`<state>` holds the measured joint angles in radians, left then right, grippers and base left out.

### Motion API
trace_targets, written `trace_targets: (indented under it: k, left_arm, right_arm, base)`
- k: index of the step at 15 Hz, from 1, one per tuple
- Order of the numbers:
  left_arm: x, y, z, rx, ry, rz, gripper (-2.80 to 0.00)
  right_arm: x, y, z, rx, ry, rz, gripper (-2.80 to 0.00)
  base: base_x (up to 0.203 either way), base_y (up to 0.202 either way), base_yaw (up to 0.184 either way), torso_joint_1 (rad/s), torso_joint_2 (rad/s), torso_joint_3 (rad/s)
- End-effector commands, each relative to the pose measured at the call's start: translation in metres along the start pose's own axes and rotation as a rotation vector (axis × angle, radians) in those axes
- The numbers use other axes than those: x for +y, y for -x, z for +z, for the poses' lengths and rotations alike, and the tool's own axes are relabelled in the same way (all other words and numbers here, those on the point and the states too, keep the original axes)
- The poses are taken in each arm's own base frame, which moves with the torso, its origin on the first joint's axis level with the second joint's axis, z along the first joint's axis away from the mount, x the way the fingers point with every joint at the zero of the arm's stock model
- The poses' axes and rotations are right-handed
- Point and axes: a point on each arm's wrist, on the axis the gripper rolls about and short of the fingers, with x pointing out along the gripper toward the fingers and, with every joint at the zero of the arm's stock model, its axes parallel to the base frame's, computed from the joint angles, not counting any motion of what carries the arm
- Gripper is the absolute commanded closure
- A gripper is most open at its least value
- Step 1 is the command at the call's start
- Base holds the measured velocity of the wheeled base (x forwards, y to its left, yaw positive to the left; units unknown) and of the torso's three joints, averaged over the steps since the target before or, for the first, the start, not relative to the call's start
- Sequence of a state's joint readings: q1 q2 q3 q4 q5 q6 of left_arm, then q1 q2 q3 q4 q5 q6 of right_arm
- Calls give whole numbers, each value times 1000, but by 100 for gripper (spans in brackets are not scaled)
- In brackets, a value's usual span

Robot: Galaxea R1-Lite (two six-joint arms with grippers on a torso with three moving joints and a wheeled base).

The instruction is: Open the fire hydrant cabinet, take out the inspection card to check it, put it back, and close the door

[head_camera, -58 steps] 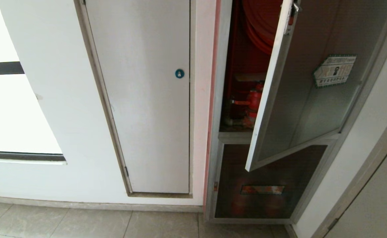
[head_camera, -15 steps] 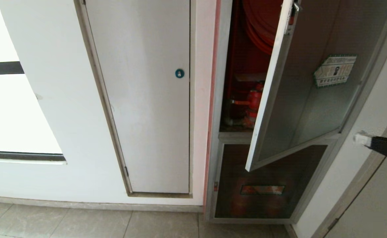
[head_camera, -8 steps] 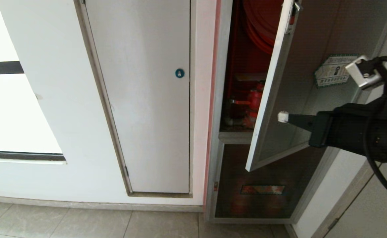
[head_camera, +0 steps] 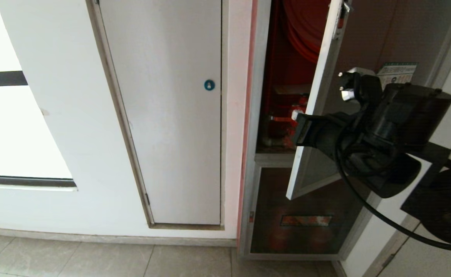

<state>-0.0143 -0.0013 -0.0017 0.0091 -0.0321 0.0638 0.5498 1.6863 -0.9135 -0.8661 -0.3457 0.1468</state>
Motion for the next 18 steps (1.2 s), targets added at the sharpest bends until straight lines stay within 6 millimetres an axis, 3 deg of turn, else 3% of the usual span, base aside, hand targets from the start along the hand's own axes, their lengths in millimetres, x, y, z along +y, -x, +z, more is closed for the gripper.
trace_targets:
  k: [1,3,5,18]
  left_arm:
    - [0,0,0,0,-1,0,0]
    - [0,0,0,0,-1,0,0]
    - [0,0,0,0,-1,0,0]
    - [0,0,0,0,-1,0,0]
  right_arm:
    - [7,-23,-27,-42,4,-41,0]
    - [12,-45,-44,-151,14,-93,0]
    - [16,-59,-49,-272,63,-150,0]
    - [-1,-77,-42,-332,77,-261,0]
  base:
    - [0,0,0,0,0,0]
    - [0,0,0,0,0,0]
    - [0,0,0,0,0,0]
    - [0,0,0,0,0,0]
